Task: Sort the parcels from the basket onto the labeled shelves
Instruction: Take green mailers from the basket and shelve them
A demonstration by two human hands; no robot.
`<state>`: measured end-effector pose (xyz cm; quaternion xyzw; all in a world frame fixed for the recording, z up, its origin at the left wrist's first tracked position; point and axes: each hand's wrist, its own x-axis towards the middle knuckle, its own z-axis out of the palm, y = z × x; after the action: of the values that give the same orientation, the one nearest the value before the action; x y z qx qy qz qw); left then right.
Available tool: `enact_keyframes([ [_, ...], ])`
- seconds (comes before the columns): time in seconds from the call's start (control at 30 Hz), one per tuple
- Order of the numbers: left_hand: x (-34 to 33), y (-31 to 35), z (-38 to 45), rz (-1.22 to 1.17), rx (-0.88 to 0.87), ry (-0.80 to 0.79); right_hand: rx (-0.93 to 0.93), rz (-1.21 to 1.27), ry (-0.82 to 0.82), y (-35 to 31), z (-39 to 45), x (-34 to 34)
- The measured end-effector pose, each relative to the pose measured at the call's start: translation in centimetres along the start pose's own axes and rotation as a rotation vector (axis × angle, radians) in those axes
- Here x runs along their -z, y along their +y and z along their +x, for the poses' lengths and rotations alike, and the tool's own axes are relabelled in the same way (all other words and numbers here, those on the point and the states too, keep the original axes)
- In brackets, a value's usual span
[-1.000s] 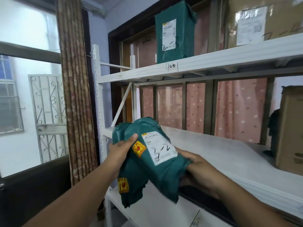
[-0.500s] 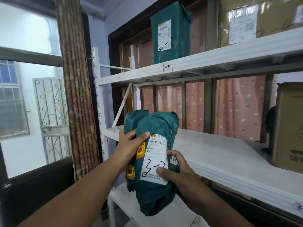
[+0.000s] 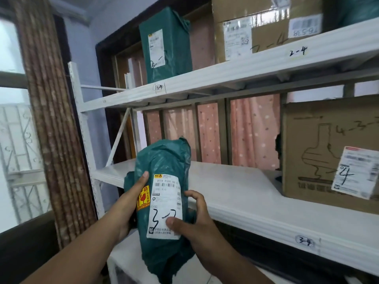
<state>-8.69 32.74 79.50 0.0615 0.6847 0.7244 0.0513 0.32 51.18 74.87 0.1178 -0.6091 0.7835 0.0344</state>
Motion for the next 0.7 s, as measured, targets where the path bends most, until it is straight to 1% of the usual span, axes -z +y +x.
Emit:
enact_keyframes([
  [0.07,0.1,-1.0,-0.7,-0.012,0.052,0.006,-0.038,-0.111,0.013,0.9,-0.1,0.2],
  [0.13,0.2,-1.4,-1.6,-0.033,0.079,0.053,-0.084,-0.18,0.013,1.6,-0.2,0.1],
  [0.27,1.4,-2.1,-3.2,-0.08,0.08,0.145,-0.164,-0.169,0.019,2.4,-0.3,-0.2],
  [0.37,2.1,-1.9,-3.8,-0.086,0.046,0.215,-0.14,-0.186,0.032,2.8,-0.1,-0.2],
  [0.53,2.7,-0.8,-4.2,-0.055,0.039,0.254,-0.11,-0.152,0.035,2.8,1.2,0.2],
  [0.63,3.5,0.2,-4.0,-0.054,0.016,0.278,-0.1,-0.126,-0.015,2.7,2.3,0.1],
  [0.7,4.3,0.8,-3.7,-0.055,-0.008,0.287,-0.085,-0.134,-0.002,2.6,3.0,-0.2],
])
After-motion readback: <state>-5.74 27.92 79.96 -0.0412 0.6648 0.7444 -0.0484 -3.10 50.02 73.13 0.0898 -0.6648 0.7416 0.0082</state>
